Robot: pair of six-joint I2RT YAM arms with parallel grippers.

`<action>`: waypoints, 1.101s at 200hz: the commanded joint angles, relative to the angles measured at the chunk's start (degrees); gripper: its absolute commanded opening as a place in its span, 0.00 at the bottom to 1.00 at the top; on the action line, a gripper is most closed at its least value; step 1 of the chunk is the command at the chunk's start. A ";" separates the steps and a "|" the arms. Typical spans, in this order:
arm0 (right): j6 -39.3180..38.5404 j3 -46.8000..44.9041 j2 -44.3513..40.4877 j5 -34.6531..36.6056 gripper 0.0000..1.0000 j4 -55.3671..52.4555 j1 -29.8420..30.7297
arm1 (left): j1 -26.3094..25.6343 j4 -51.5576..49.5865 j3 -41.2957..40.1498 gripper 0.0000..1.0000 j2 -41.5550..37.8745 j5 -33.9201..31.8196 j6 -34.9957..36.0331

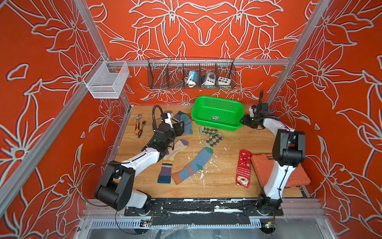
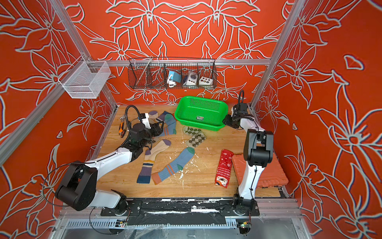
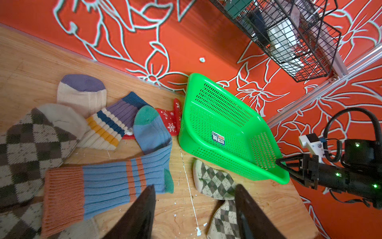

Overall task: Place the socks together as a pair
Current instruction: Move the bin to the center of the board.

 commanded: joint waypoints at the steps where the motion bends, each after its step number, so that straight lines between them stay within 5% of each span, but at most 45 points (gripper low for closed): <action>1: -1.33 3.80 1.08 0.17 0.48 -2.18 1.84 | 0.40 -0.34 0.76 0.60 -0.85 0.21 0.63; 113: -11.08 4.37 -0.49 4.36 0.02 -18.47 4.31 | 1.47 -1.04 0.46 0.56 -1.77 0.01 1.36; 220: -15.76 5.70 -3.25 11.46 0.01 -25.69 7.13 | 1.74 -1.05 0.43 0.53 -1.61 1.17 1.76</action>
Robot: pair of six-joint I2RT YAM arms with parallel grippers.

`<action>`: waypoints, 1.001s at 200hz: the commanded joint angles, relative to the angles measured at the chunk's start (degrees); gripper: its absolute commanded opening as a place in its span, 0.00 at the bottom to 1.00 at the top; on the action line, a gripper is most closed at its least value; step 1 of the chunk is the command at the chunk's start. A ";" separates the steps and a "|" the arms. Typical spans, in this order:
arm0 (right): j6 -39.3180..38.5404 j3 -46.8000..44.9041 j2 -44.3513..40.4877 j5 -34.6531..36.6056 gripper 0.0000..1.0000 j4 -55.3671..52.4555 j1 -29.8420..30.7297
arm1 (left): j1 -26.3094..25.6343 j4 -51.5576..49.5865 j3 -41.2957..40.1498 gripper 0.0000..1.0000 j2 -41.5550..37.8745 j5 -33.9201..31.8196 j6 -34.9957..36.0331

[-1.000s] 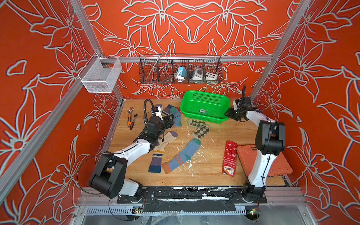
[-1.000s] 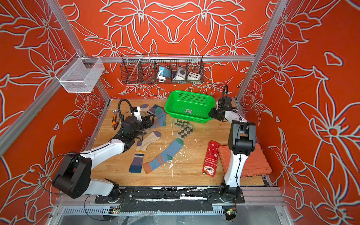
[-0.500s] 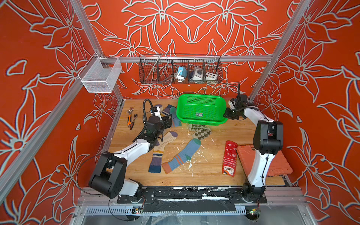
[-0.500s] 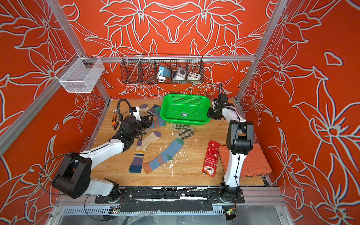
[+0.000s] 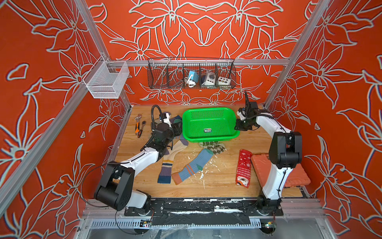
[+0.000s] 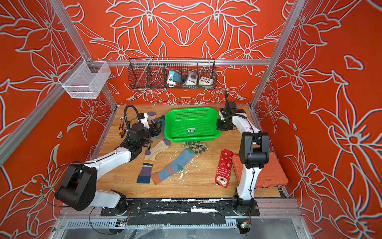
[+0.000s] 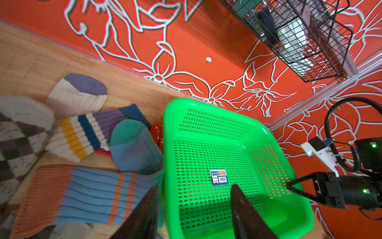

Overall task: Place the socks together as a pair
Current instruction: Move the bin to the center of the board.

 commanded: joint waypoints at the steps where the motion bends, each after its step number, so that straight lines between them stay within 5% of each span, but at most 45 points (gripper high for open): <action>1: -2.80 2.00 0.59 5.36 0.01 -3.66 -0.83 | 0.27 0.03 0.46 0.53 -1.43 0.67 0.99; 89: -0.22 2.15 0.65 5.98 0.03 2.47 -5.91 | 0.27 -1.46 1.97 0.53 0.24 1.73 1.30; 142: -0.53 4.95 3.15 4.02 0.14 4.84 -6.07 | 0.27 -2.25 2.10 0.53 0.50 1.97 1.69; 173: -0.03 5.46 3.67 2.00 0.41 5.25 -5.89 | 0.27 -3.82 3.05 0.56 1.00 2.08 2.47; 200: 1.05 2.74 -2.56 2.57 0.52 6.38 -5.10 | 0.27 -11.54 6.03 0.59 1.20 2.68 4.87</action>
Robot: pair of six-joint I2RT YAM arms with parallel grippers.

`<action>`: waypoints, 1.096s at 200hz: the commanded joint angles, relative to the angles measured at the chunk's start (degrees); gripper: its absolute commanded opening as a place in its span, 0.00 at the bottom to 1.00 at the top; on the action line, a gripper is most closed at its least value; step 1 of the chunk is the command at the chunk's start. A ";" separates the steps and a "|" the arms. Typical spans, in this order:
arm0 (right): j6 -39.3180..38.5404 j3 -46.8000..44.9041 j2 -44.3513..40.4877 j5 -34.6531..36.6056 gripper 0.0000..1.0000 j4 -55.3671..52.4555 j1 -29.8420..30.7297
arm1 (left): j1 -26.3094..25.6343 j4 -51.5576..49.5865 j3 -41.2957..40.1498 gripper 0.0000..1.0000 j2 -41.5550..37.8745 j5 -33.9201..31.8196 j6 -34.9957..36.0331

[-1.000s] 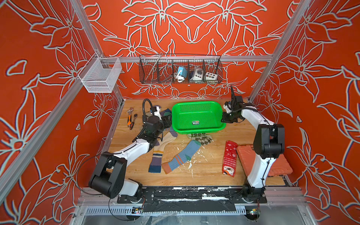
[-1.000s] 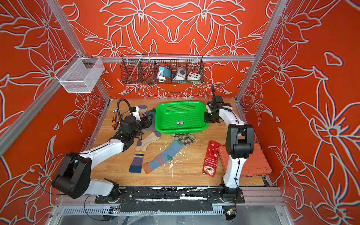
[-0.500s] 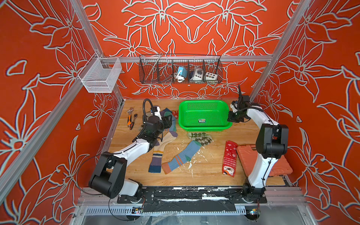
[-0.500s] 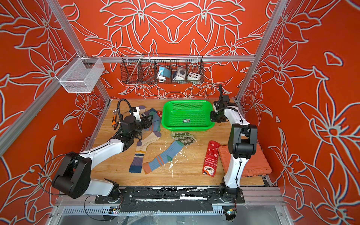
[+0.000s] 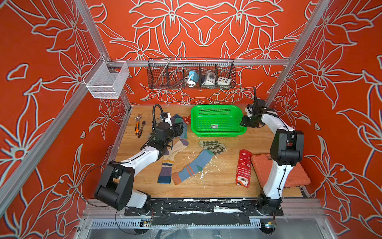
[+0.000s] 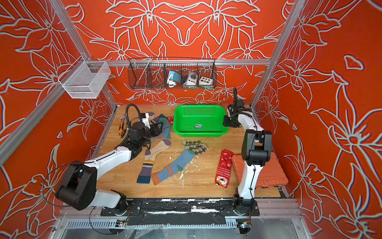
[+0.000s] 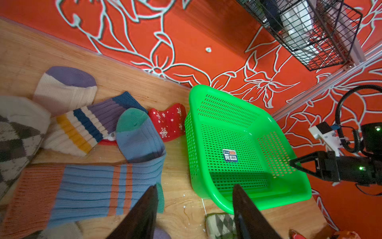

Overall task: Place the socks together as a pair
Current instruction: Move the bin to the center of the board, then flatten out the sock at the center of the board.

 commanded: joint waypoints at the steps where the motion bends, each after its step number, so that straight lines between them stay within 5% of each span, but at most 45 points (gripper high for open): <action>1: 0.90 -1.39 -5.78 0.77 0.52 1.74 0.87 | 0.27 -6.53 3.28 0.59 0.39 1.14 2.80; 46: 4.77 -14.51 -23.49 -4.94 0.57 3.96 5.16 | -1.78 -14.34 0.32 0.61 -3.25 4.83 3.44; 117: 12.81 -41.85 -45.35 -19.59 0.55 12.50 16.42 | -17.33 -20.68 -5.97 0.64 -10.33 0.48 0.46; 172: 28.37 -60.74 -52.63 -14.89 0.50 30.52 25.06 | -19.59 -19.01 -15.51 0.66 -23.22 -0.24 -2.13; 219: 31.29 -61.33 -45.65 -3.32 0.49 37.40 32.17 | -19.60 -20.11 -20.95 0.67 -34.74 -0.61 -1.41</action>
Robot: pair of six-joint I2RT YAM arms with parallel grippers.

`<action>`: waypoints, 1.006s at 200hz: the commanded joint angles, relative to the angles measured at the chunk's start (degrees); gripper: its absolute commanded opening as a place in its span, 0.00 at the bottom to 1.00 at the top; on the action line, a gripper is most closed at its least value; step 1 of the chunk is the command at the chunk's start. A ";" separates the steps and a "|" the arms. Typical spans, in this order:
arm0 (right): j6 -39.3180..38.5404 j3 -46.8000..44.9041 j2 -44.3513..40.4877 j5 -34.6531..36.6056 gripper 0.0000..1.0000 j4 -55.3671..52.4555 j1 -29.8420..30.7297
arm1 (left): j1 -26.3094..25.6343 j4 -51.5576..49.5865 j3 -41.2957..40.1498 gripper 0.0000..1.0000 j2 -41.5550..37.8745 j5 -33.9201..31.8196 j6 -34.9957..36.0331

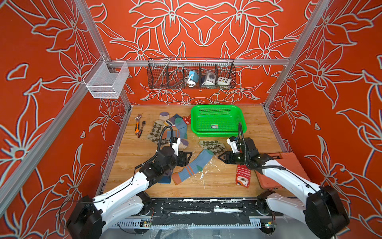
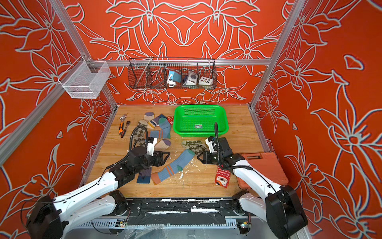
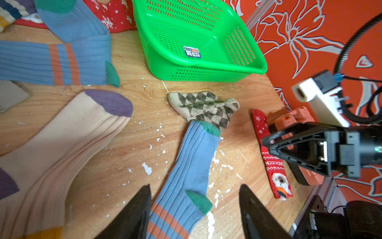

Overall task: Place the socks together as a pair
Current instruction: Flatten out the sock at the center of the board.

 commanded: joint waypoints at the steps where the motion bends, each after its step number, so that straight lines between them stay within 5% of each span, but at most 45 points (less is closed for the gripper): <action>1: 4.10 0.11 3.90 7.67 0.49 8.38 2.29 | -0.32 -0.51 -1.80 0.67 -3.52 -1.03 0.22; 117: 5.35 4.78 26.38 6.83 0.40 24.39 5.41 | -0.31 2.05 -6.71 0.67 -6.76 -1.20 -1.55; 154: 7.66 4.43 29.84 3.32 0.14 30.40 5.89 | -0.31 1.03 -7.64 0.67 -9.38 -2.33 -1.90; 201: 3.06 4.59 18.33 5.08 0.01 17.70 5.89 | -0.31 -0.69 -7.65 0.67 -11.12 -3.69 -1.45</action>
